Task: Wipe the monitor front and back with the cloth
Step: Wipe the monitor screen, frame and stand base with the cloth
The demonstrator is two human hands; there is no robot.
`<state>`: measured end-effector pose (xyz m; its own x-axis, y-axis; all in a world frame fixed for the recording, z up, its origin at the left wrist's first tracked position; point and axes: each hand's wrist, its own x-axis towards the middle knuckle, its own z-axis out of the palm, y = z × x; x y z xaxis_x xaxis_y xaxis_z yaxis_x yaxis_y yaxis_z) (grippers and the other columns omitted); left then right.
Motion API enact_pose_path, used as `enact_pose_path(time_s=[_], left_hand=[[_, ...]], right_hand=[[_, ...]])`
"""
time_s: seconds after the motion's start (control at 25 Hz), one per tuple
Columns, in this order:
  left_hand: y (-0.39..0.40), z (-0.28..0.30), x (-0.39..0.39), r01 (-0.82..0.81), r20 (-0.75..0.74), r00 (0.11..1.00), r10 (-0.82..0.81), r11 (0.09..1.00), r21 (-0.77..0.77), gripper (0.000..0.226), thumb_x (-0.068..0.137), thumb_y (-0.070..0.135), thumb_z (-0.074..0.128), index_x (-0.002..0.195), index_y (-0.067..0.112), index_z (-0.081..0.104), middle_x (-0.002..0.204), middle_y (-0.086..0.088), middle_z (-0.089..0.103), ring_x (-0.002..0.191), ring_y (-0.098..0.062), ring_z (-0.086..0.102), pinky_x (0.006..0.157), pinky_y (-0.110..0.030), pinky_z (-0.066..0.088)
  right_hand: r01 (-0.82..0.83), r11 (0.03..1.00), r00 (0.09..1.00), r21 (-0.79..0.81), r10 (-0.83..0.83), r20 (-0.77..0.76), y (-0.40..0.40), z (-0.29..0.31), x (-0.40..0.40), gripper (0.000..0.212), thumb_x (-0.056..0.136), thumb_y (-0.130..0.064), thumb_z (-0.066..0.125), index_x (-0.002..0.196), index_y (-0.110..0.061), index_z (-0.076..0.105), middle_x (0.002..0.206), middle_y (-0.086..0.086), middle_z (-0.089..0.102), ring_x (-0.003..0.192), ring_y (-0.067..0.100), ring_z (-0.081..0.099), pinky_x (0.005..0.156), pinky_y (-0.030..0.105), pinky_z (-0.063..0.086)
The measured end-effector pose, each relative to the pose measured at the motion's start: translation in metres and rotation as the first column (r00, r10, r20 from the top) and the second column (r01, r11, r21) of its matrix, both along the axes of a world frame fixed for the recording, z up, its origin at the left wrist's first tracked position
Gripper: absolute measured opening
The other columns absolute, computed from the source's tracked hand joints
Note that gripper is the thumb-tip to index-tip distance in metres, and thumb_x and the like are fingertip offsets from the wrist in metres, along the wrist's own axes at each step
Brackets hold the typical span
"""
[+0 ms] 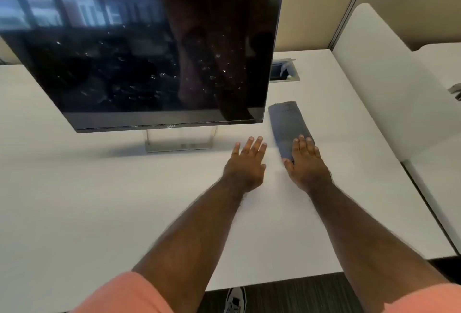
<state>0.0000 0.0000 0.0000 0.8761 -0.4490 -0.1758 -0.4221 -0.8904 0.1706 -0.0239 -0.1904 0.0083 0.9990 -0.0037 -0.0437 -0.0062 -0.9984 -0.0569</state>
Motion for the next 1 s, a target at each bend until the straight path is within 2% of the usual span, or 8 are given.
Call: enact_pose_path(time_s=[0.12, 0.4, 0.52, 0.6, 0.68, 0.84, 0.92, 1.0], left_hand=[[-0.030, 0.000, 0.013, 0.079, -0.054, 0.996, -0.075, 0.994, 0.075, 0.070, 0.098, 0.026, 0.038, 0.156, 0.020, -0.001, 0.163, -0.001, -0.013, 0.149, -0.022, -0.014, 0.113, -0.046, -0.015], [-0.055, 0.006, 0.025, 0.087, -0.220, 0.973, -0.068, 0.993, 0.080, 0.068, 0.095, 0.028, 0.045, 0.156, 0.023, 0.016, 0.164, -0.002, -0.003, 0.150, -0.025, -0.008, 0.116, -0.052, -0.009], [-0.048, 0.011, 0.016, -0.070, -0.311, 0.950, 0.031, 0.991, -0.114, 0.060, 0.098, 0.028, 0.045, 0.153, 0.020, 0.024, 0.163, -0.005, 0.014, 0.150, -0.030, 0.009, 0.118, -0.050, 0.006], [-0.035, 0.012, 0.007, -0.268, -0.329, 0.928, 0.175, 0.927, -0.261, 0.051, 0.099, 0.037, 0.043, 0.147, 0.020, 0.037, 0.154, -0.007, 0.039, 0.140, -0.032, 0.036, 0.112, -0.047, 0.029], [-0.020, 0.011, -0.002, -0.408, -0.285, 0.901, 0.327, 0.860, -0.305, 0.047, 0.099, 0.045, 0.041, 0.140, 0.022, 0.046, 0.142, -0.004, 0.053, 0.126, -0.028, 0.052, 0.102, -0.042, 0.042], [-0.001, 0.004, -0.019, -0.629, -0.427, 0.763, 0.485, 0.709, -0.319, 0.067, 0.084, 0.052, 0.062, 0.141, 0.021, 0.043, 0.136, -0.005, 0.057, 0.120, -0.028, 0.056, 0.099, -0.042, 0.047], [0.004, 0.000, -0.023, -0.698, -0.588, 0.674, 0.448, 0.646, -0.308, 0.076, 0.079, 0.038, 0.073, 0.143, 0.013, 0.041, 0.137, -0.011, 0.055, 0.117, -0.032, 0.058, 0.095, -0.045, 0.050], [0.003, 0.002, -0.028, -0.737, -0.691, 0.616, 0.378, 0.585, -0.337, 0.062, 0.078, 0.022, 0.076, 0.132, 0.005, 0.051, 0.129, -0.019, 0.058, 0.112, -0.037, 0.061, 0.091, -0.049, 0.053]], right_hand=[[0.009, 0.999, 0.984, -0.038, -0.015, -0.178, -0.009, -0.008, 0.011, 0.073, 0.101, -0.049, 0.033, 0.156, -0.008, 0.006, 0.164, 0.016, 0.001, 0.151, 0.032, 0.003, 0.123, 0.042, 0.008], [0.001, 1.000, 0.954, -0.012, -0.005, -0.300, -0.004, -0.015, 0.013, 0.059, 0.106, -0.031, 0.032, 0.156, -0.011, 0.008, 0.165, 0.009, 0.006, 0.151, 0.026, 0.011, 0.121, 0.040, 0.014], [0.103, 0.995, 0.928, 0.018, -0.089, -0.361, 0.011, -0.003, 0.003, 0.053, 0.106, -0.027, 0.032, 0.154, -0.009, 0.019, 0.161, 0.011, 0.024, 0.145, 0.028, 0.029, 0.115, 0.041, 0.029], [0.137, 0.986, 0.963, 0.093, -0.110, -0.246, 0.026, 0.008, -0.015, 0.046, 0.104, -0.027, 0.037, 0.145, -0.007, 0.042, 0.141, 0.016, 0.052, 0.126, 0.032, 0.054, 0.102, 0.040, 0.044], [0.066, 0.987, 0.996, 0.146, -0.055, -0.076, 0.041, 0.012, -0.049, 0.035, 0.100, -0.026, 0.044, 0.120, -0.005, 0.064, 0.111, 0.016, 0.068, 0.101, 0.031, 0.067, 0.084, 0.035, 0.052], [0.053, 0.998, 0.941, 0.017, -0.044, -0.335, 0.063, 0.021, -0.101, 0.035, 0.096, -0.047, 0.042, 0.114, -0.027, 0.065, 0.112, -0.003, 0.067, 0.105, 0.019, 0.062, 0.084, 0.027, 0.045], [0.068, 0.997, 0.947, 0.029, -0.055, -0.317, 0.069, 0.026, -0.105, 0.037, 0.093, -0.053, 0.043, 0.114, -0.031, 0.064, 0.109, -0.006, 0.068, 0.101, 0.016, 0.063, 0.081, 0.027, 0.047], [0.128, 0.990, 0.957, 0.056, -0.109, -0.268, 0.072, 0.028, -0.100, 0.040, 0.095, -0.054, 0.042, 0.124, -0.033, 0.059, 0.116, -0.007, 0.067, 0.105, 0.015, 0.062, 0.084, 0.027, 0.046]])
